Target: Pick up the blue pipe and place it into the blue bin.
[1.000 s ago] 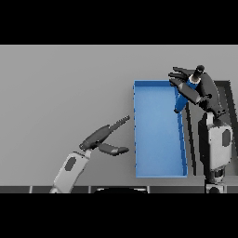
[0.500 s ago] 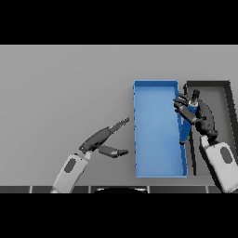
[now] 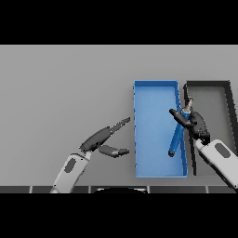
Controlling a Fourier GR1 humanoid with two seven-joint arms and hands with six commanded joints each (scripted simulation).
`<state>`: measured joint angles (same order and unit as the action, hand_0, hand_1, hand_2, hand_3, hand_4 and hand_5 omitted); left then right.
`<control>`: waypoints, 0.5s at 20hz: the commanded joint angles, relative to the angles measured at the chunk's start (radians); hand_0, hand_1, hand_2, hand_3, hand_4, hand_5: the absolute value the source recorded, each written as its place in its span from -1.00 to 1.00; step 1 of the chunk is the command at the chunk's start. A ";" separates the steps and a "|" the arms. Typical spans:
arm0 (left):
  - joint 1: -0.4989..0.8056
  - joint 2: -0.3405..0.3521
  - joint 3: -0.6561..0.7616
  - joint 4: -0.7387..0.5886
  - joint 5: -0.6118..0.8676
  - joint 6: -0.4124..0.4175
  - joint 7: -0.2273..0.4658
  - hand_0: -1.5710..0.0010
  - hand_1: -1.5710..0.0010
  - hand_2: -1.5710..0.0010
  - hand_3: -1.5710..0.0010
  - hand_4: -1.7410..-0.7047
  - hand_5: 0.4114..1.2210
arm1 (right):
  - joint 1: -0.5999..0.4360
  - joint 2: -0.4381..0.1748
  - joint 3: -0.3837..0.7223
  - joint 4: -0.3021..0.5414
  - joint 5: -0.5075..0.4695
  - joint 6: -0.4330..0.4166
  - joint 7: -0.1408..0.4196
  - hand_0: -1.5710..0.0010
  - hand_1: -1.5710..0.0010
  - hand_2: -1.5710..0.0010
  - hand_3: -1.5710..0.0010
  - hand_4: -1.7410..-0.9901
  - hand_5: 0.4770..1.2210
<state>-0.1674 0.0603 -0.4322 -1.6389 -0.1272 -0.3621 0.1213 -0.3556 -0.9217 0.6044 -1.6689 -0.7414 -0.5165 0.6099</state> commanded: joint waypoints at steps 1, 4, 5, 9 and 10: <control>-0.001 -0.008 -0.005 -0.005 0.000 0.003 0.004 1.00 1.00 1.00 1.00 0.66 -0.96 | -0.037 -0.037 0.060 0.015 -0.035 0.009 0.000 0.51 0.55 0.55 0.74 0.39 0.77; 0.007 -0.008 -0.007 -0.005 -0.001 0.003 0.003 1.00 1.00 1.00 1.00 0.65 -0.96 | -0.104 -0.089 0.178 0.033 -0.058 0.046 -0.001 0.75 0.77 0.77 0.87 0.68 0.35; 0.006 -0.007 -0.005 -0.004 0.002 0.002 -0.001 1.00 1.00 1.00 1.00 0.65 -0.96 | -0.144 -0.109 0.231 0.045 -0.080 0.051 0.000 0.80 0.82 0.82 0.89 0.75 0.23; 0.004 -0.005 -0.004 -0.005 0.000 0.001 0.003 1.00 1.00 1.00 1.00 0.65 -0.96 | -0.234 -0.131 0.353 0.058 -0.114 0.037 0.000 0.92 0.93 0.93 0.96 0.82 -0.09; 0.020 -0.007 -0.014 -0.016 -0.005 0.005 -0.004 1.00 1.00 1.00 1.00 0.65 -0.96 | -0.256 -0.142 0.382 0.067 -0.115 0.048 0.000 0.93 0.94 0.94 0.96 0.84 -0.17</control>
<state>-0.1469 0.0529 -0.4470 -1.6541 -0.1321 -0.3585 0.1147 -0.6121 -1.0638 0.9860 -1.6014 -0.8561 -0.4692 0.6100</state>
